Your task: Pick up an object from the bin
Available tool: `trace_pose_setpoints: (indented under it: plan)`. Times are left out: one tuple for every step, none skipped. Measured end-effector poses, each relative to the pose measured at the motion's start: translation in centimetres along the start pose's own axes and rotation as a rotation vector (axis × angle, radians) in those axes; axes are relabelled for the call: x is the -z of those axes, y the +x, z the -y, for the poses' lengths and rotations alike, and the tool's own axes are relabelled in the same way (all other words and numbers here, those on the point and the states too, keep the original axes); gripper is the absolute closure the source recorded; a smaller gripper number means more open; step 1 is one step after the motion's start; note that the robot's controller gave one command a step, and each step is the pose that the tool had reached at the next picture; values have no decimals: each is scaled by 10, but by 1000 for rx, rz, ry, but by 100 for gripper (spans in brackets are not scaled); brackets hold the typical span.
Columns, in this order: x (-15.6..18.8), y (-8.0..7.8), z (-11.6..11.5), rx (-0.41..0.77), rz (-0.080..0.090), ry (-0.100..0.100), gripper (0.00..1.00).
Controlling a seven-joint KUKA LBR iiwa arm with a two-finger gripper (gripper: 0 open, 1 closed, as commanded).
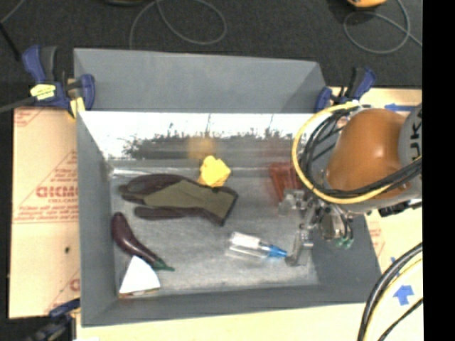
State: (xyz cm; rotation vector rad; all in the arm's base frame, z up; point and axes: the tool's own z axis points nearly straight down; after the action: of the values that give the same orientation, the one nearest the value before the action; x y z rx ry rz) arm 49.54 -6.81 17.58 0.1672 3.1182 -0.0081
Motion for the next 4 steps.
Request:
trace_pose_setpoints:
  plan:
    - [-53,-6,-14,16,-7,1,0]
    - [-98,-7,-13,-141,2,1,100]
    - [-98,-7,-13,-140,2,1,0]
    - [-98,-7,-13,-138,2,1,100]
